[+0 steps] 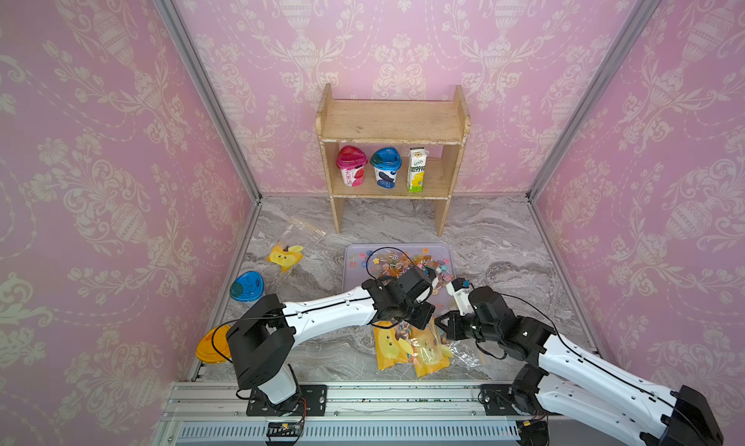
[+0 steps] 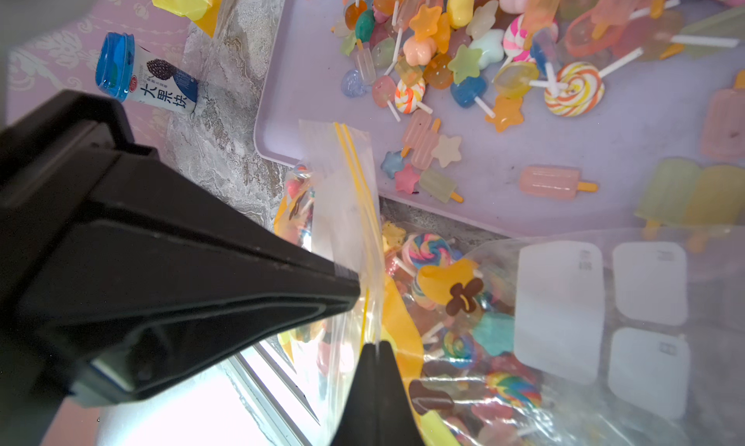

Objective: Pour candies out of the ziploc bag
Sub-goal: Open the ziploc bag at the center of the board.

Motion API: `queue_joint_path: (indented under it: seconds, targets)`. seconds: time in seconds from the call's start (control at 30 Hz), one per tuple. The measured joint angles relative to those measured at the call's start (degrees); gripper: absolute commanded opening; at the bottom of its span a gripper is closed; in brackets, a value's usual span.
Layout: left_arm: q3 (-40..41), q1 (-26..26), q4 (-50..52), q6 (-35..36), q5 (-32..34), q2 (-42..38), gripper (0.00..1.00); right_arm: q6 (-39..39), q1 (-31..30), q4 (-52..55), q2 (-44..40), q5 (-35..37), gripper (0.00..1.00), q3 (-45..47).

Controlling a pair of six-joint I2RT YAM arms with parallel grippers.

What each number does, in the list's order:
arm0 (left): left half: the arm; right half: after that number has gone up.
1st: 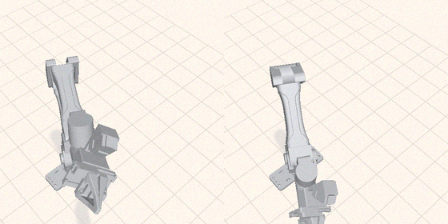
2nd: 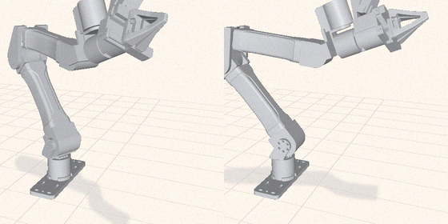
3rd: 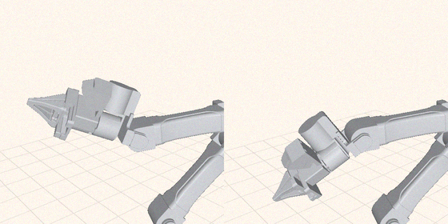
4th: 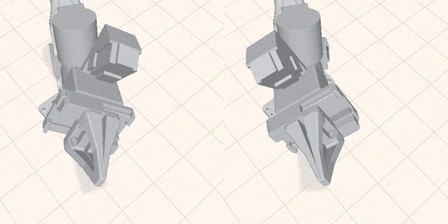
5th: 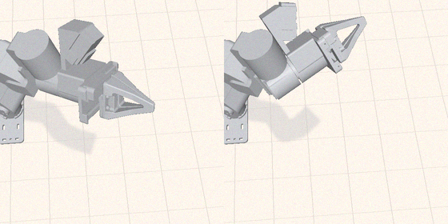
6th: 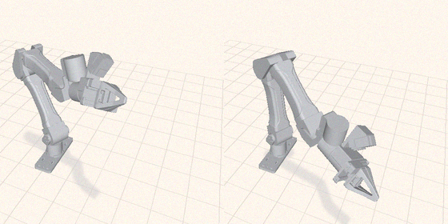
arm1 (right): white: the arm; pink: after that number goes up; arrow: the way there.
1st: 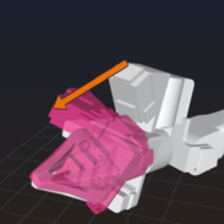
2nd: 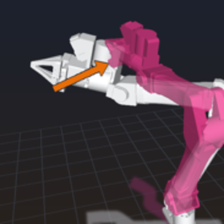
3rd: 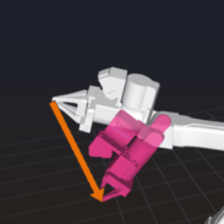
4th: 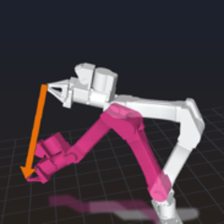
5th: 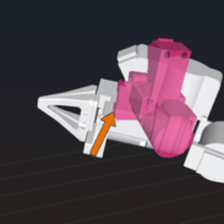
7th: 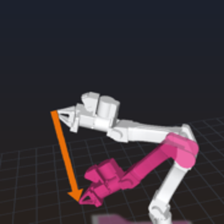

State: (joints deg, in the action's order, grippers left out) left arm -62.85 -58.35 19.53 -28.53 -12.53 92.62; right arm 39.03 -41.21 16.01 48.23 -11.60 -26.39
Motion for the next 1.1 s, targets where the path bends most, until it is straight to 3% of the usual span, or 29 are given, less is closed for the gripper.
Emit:
queue_joint_path:
  seconds: [1.1]
  targets:
    - [-2.32,-0.33,10.36,6.23,2.45,-4.9,0.0,-0.44,0.11,0.22,-1.57,2.47,0.0,0.0]
